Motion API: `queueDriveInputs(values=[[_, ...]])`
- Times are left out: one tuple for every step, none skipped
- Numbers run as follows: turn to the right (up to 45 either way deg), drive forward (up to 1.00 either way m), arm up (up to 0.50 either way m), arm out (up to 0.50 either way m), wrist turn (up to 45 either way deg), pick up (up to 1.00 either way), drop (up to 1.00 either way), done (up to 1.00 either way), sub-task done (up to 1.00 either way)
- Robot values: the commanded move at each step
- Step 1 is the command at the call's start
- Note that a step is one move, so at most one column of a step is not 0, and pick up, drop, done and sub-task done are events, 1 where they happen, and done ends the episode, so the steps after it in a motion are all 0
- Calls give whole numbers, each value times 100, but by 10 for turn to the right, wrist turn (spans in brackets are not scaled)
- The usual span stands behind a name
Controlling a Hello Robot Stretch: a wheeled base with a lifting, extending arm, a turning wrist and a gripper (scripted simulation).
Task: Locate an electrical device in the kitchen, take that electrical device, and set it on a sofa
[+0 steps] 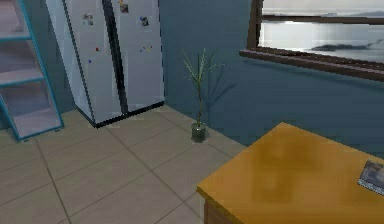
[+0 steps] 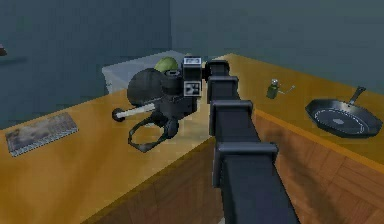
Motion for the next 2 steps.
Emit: queueDriveInputs(values=[[0,0,-14,0,0,0,0,0,0],[0,0,0,0,0,100,0,0,0]])
